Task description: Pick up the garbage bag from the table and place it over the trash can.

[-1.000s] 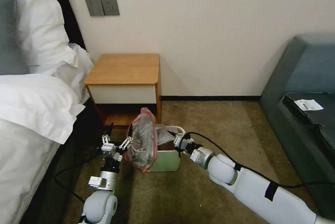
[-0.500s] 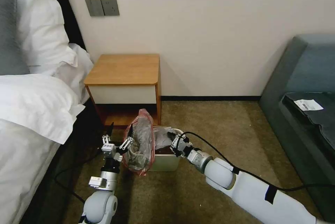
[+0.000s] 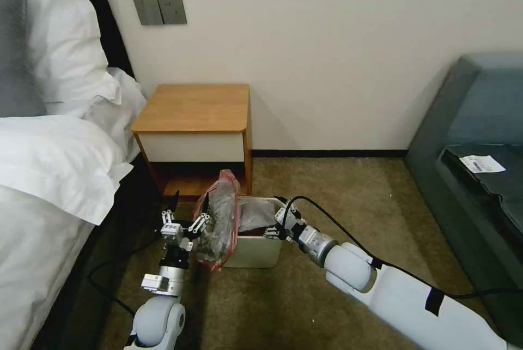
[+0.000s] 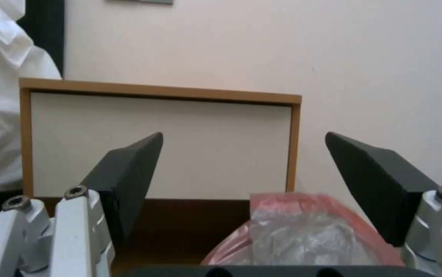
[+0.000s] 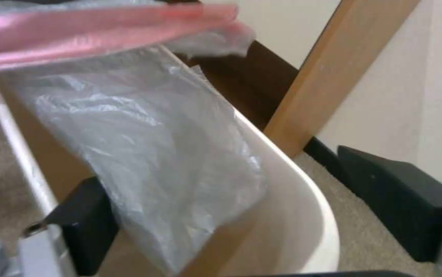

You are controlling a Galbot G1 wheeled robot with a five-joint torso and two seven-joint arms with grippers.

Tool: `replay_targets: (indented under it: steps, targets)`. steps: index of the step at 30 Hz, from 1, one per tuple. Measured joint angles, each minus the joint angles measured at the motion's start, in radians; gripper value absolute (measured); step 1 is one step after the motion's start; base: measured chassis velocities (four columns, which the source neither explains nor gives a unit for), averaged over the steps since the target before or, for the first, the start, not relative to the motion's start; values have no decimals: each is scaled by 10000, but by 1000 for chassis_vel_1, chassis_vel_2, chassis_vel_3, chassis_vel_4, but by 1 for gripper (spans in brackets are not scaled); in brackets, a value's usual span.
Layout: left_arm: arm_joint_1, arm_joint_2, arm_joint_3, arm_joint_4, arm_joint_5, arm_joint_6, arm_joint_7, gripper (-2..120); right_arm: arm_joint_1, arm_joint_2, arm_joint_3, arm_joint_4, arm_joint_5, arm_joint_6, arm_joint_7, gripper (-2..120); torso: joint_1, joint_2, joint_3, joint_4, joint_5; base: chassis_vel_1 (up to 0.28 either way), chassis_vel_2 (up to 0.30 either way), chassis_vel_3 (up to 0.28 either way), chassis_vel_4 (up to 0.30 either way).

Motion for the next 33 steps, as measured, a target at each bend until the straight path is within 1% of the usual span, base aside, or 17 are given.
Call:
replay_targets:
  steps: [9,12,14,16,21,25,26,27,29,30,33]
  targets:
    - [-66,-23,7,71,45,22,0,82,-105,-283,311,331,167,-69,-224,100,0,0,0,0,0,0,0,0,0]
    - [-66,-28,10,92,76,40,-6,82,-327,-568,590,522,168,-87,-689,100,0,0,0,1,0,0,0,0,0]
    - [-68,-21,11,92,77,49,-12,82,-392,-631,667,562,170,-95,-812,100,0,0,0,0,-1,0,0,0,0]
    - [-93,18,11,92,78,82,-35,82,-639,-845,951,739,244,-141,-1197,100,0,0,0,-1,1,0,0,0,0]
    - [-126,40,20,86,77,120,-60,82,-816,-1071,1258,997,545,-189,-1508,100,0,0,0,-1,1,0,0,0,0]
    - [-118,144,60,-198,-149,451,-208,82,-992,-1590,1892,1538,1071,-240,-2245,100,0,0,0,0,0,0,0,0,0]
    - [-118,144,60,-198,-149,451,-208,82,-992,-1590,1892,1538,1071,-240,-2245,100,0,0,0,0,0,0,0,0,0]
    - [-85,208,77,-362,-265,657,-306,82,-1051,-1689,2063,1633,1262,-133,-2389,100,0,0,0,-1,-3,0,0,0,0]
    - [64,352,92,-963,-569,1292,-665,82,-1151,-1706,2422,1766,2013,316,-2445,100,0,0,-1,-2,-2,0,0,0,0]
    - [64,352,92,-963,-569,1292,-665,82,-1151,-1706,2422,1766,2013,316,-2445,100,0,0,-1,-2,-2,0,0,0,0]
    - [364,470,100,-1988,-1148,2524,-1148,82,-1116,-1261,2599,1772,2713,720,-1910,100,0,0,0,1,1,0,0,0,0]
